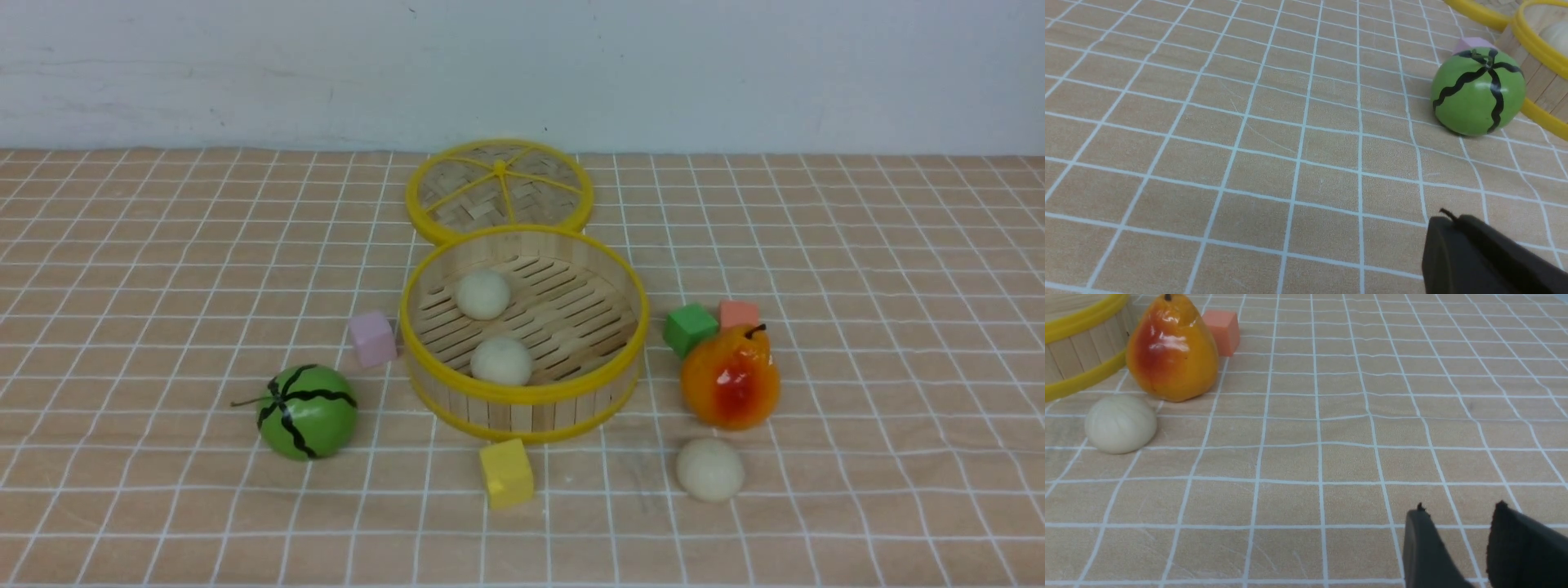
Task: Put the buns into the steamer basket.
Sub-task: Use the right arm to grab a steamed stuffed bun
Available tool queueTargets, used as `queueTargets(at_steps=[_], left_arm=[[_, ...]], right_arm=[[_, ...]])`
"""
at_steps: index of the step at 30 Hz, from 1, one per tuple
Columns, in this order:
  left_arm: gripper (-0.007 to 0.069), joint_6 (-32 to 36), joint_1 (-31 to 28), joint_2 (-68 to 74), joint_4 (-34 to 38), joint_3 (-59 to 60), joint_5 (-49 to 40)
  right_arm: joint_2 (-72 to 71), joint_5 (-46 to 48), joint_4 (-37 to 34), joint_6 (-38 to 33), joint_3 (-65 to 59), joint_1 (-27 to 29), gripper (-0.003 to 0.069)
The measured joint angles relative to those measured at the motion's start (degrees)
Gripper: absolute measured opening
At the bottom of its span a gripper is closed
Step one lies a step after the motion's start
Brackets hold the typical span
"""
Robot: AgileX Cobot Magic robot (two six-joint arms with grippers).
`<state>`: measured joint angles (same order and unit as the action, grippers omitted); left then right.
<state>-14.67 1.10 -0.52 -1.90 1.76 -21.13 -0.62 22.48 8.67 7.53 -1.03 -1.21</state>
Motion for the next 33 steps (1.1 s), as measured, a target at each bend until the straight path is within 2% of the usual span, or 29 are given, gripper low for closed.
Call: queueTargets(at_steps=[10, 13, 19, 20, 21, 24, 27, 30, 33], left_arm=[[-0.0013, -0.02, 0.00, 0.00, 0.14, 0.00, 0.00], [-0.0011, -0.02, 0.00, 0.00, 0.14, 0.00, 0.00], [-0.0009, -1.55, 0.00, 0.00, 1.47, 0.00, 0.00], [-0.0006, -1.93, 0.00, 0.00, 1.90, 0.00, 0.00], [-0.0006, -1.93, 0.00, 0.00, 1.90, 0.00, 0.00], [-0.0004, -2.10, 0.00, 0.00, 2.25, 0.00, 0.00], [-0.0002, -2.15, 0.00, 0.00, 2.32, 0.00, 0.00], [0.0001, -2.15, 0.00, 0.00, 2.32, 0.00, 0.00], [0.0003, -2.15, 0.00, 0.00, 2.32, 0.00, 0.00]], right_arm=[[0.00, -0.23, 0.55, 0.00, 0.00, 0.00, 0.0241], [0.00, -3.32, 0.88, 0.00, -0.40, 0.00, 0.0241], [0.00, -17.71, 0.88, 0.08, -0.56, 0.00, 0.0241], [0.00, -24.80, 0.72, 0.70, -0.56, 0.00, 0.0241], [0.00, -25.64, 0.66, 0.81, -0.56, 0.00, 0.0241], [0.00, -40.45, 0.26, 1.24, -0.56, 0.00, 0.0241], [0.00, -49.71, -1.09, 2.64, -0.56, 0.00, 0.0241], [0.00, -51.34, -4.60, 8.00, 1.39, 0.00, 0.0241], [0.06, -48.17, -7.80, 11.62, 6.12, 0.00, 0.0241]])
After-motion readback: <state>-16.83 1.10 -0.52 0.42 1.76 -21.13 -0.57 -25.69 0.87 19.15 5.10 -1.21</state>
